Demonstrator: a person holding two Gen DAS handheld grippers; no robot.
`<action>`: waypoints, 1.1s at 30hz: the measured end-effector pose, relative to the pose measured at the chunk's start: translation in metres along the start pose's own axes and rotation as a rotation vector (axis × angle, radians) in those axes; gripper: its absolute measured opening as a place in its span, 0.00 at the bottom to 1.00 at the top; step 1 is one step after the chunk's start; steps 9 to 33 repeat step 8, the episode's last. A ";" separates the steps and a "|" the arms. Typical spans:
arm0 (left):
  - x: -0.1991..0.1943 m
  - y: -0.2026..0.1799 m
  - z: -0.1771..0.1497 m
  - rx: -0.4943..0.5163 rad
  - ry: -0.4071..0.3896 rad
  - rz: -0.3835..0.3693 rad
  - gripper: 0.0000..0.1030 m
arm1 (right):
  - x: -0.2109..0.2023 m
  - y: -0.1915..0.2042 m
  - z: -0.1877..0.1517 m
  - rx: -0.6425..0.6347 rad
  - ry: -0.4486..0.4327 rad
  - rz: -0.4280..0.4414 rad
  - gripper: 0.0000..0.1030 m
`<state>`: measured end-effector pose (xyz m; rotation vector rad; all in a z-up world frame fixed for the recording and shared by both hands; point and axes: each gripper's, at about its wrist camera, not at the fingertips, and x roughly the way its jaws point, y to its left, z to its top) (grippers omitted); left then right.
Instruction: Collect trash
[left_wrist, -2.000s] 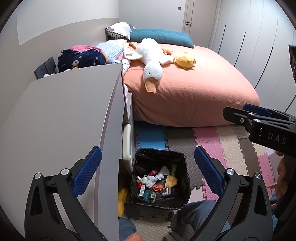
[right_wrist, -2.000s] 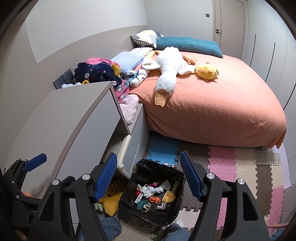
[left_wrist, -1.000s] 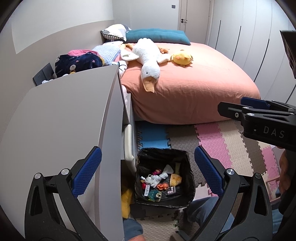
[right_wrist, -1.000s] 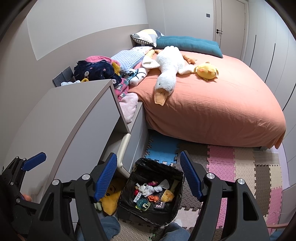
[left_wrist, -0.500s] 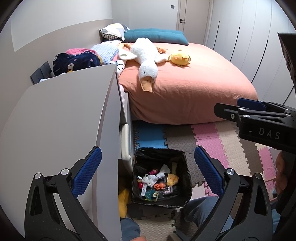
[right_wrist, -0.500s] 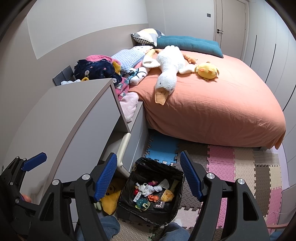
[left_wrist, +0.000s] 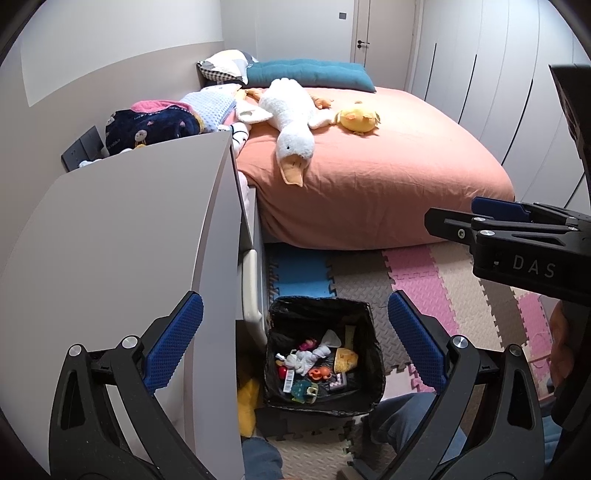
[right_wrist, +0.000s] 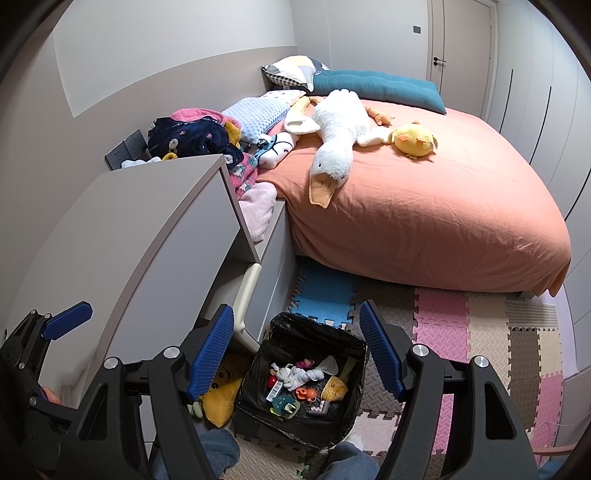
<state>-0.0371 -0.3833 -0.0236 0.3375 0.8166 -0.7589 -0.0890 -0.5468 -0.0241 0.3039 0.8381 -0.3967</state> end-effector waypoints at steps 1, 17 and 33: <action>0.000 0.000 0.000 -0.003 0.002 0.004 0.94 | 0.001 0.000 -0.001 0.000 0.000 0.000 0.69; 0.003 0.003 0.001 -0.025 0.024 -0.004 0.94 | 0.001 0.000 -0.004 0.000 0.002 0.002 0.69; 0.003 0.003 0.001 -0.025 0.024 -0.004 0.94 | 0.001 0.000 -0.004 0.000 0.002 0.002 0.69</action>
